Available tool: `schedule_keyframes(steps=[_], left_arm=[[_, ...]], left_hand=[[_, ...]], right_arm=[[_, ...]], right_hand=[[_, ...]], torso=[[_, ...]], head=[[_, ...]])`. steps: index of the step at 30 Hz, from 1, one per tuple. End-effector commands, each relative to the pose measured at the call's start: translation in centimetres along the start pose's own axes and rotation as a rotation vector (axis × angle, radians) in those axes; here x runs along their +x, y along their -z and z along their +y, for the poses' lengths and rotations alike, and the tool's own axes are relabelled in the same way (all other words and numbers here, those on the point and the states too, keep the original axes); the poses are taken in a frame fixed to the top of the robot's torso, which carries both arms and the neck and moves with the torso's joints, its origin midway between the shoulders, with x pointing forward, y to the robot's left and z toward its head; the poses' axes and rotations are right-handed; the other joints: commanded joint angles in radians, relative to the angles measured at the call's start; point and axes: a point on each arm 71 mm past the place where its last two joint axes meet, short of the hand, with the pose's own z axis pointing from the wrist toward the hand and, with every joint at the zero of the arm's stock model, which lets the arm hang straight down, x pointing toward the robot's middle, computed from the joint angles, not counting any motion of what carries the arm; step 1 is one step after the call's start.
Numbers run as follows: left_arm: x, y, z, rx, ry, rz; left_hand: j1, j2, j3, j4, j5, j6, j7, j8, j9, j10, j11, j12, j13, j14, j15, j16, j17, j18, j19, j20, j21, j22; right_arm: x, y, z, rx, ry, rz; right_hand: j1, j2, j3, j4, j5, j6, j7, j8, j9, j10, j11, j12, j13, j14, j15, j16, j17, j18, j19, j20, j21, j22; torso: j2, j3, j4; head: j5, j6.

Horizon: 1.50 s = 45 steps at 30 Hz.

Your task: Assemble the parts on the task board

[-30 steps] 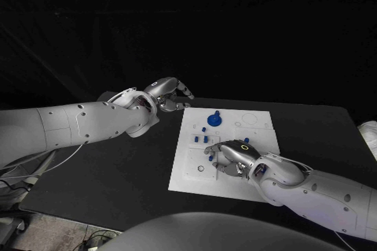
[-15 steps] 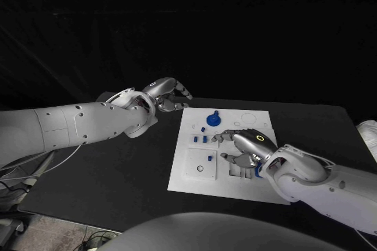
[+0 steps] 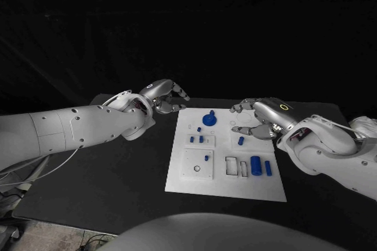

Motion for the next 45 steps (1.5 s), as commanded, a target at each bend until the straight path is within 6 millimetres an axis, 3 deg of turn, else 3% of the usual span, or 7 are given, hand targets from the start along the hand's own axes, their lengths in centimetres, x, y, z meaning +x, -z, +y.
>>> schedule_keyframes(steps=[1,12,25,34,38,42,45], left_arm=[[0.3,0.0,-0.2,0.007,0.004,0.01],[0.5,0.0,-0.2,0.006,0.009,0.015],[0.5,0.1,-0.2,0.007,0.012,0.014],[0.4,0.1,-0.2,0.003,0.012,0.014],[0.5,0.1,-0.1,0.002,0.012,0.015],[0.5,0.0,-0.1,0.0,0.012,0.018],[0.5,0.0,-0.1,-0.002,0.012,0.021]], left_hand=[[0.006,0.003,0.005,0.0,0.005,0.002,-0.007,-0.003,0.001,-0.002,0.004,0.001,-0.001,0.022,0.007,-0.002,-0.001,0.016,-0.004,0.001,-0.005,0.159],[0.005,0.009,0.008,0.0,0.006,0.005,-0.003,-0.002,0.001,-0.004,0.002,0.0,-0.002,0.022,0.007,-0.002,-0.001,0.016,-0.005,0.001,-0.006,0.159],[0.006,0.01,0.008,0.0,0.007,0.005,-0.002,-0.002,0.001,-0.005,0.002,0.0,-0.002,0.022,0.007,-0.003,-0.001,0.016,-0.005,0.001,-0.006,0.159],[0.006,0.012,0.009,0.0,0.007,0.005,-0.003,-0.003,0.001,-0.005,0.003,0.0,-0.002,0.021,0.007,-0.003,-0.002,0.016,-0.005,0.001,-0.007,0.159],[0.006,0.014,0.01,0.0,0.007,0.005,-0.003,-0.003,0.001,-0.005,0.003,0.0,-0.001,0.021,0.007,-0.003,-0.003,0.016,-0.005,0.001,-0.007,0.159],[0.008,0.016,0.012,-0.001,0.007,0.006,-0.004,-0.003,0.001,-0.003,0.004,0.001,-0.001,0.021,0.008,-0.003,-0.003,0.016,-0.006,0.001,-0.007,0.159],[0.009,0.018,0.013,-0.001,0.007,0.006,-0.003,-0.003,0.001,-0.002,0.004,0.002,-0.001,0.02,0.008,-0.004,-0.003,0.016,-0.006,0.001,-0.008,0.159]], right_arm=[[0.7,0.0,-1.4,0.11,0.055,0.091],[3.2,0.2,-3.4,0.204,0.075,0.194],[6.7,0.2,-3.2,0.195,0.025,0.266],[7.3,0.2,-3.0,0.182,0.001,0.284],[7.4,0.2,-3.0,0.182,-0.006,0.299],[7.6,0.2,-3.0,0.174,-0.013,0.306],[7.8,0.2,-2.8,0.166,-0.017,0.306]], right_hand=[[0.005,0.0,-0.01,0.011,0.024,-0.018,-0.007,-0.008,-0.013,-0.023,0.003,-0.011,-0.013,0.01,0.01,-0.01,0.103,-0.005,-0.018,0.002,-0.016,0.177],[0.06,0.015,-0.002,-0.018,0.174,-0.003,-0.011,-0.002,-0.046,0.062,-0.008,0.024,-0.035,0.017,0.004,-0.003,0.109,-0.008,-0.002,0.0,-0.001,0.183],[0.061,0.017,0.008,-0.031,0.15,0.066,0.038,0.014,-0.055,0.117,-0.023,0.016,-0.061,0.02,-0.011,-0.003,0.106,-0.011,0.008,-0.015,0.007,0.186],[0.064,0.017,0.01,-0.034,0.141,0.086,0.042,0.02,-0.05,0.125,-0.026,0.016,-0.064,0.019,-0.014,-0.004,0.103,-0.01,0.007,-0.018,0.004,0.185],[0.093,0.022,0.032,-0.056,0.208,0.111,0.045,0.03,-0.04,0.13,-0.029,0.011,-0.069,0.016,-0.017,-0.006,0.098,-0.009,0.003,-0.021,0.0,0.184],[0.138,0.026,0.086,-0.098,0.338,0.148,0.042,0.057,-0.007,0.16,-0.035,0.006,-0.079,0.013,-0.024,-0.008,0.094,-0.009,0.001,-0.027,-0.003,0.184],[0.151,0.027,0.11,-0.116,0.373,0.156,0.043,0.072,0.013,0.177,-0.04,0.003,-0.083,0.013,-0.028,-0.008,0.094,-0.009,0.001,-0.031,-0.001,0.184]], torso=[[0.001,0.0025,-0.0008],[0.002,-0.0002,0.0013],[0.002,0.0005,0.0015],[0.001,-0.0003,0.0011],[0.001,-0.0007,0.0009],[0.001,-0.0003,0.0006],[0.002,-0.0001,0.0006]], head=[[-0.001,0.0],[-0.015,0.0],[-0.007,0.0],[-0.006,0.0],[-0.007,0.0],[-0.006,0.0],[-0.005,0.0]])
